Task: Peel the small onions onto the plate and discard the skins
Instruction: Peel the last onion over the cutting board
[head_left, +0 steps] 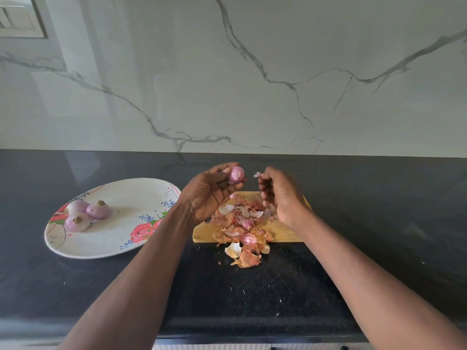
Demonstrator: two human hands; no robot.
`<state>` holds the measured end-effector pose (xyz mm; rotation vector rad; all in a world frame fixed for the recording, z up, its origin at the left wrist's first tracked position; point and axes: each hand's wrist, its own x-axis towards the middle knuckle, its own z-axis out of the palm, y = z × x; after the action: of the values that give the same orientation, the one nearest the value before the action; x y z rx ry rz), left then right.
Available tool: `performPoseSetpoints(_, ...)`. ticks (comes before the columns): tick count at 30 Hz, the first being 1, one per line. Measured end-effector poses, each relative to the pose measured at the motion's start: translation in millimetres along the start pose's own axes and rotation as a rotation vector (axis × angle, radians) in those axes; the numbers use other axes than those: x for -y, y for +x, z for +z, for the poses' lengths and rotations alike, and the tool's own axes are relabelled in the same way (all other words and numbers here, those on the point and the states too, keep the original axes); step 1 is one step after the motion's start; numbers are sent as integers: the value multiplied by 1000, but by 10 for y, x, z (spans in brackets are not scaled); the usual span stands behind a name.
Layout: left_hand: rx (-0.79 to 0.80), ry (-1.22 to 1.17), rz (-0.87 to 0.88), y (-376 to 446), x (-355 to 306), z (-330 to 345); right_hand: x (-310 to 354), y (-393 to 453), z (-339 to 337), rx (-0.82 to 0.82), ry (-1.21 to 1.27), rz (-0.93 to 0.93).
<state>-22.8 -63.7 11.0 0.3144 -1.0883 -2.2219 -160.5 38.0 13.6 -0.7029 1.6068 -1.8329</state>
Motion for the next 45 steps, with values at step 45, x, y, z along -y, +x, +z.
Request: performPoseSetpoints(45, 20, 184, 129, 30, 163, 21, -214, -14, 135, -166, -498, -724)
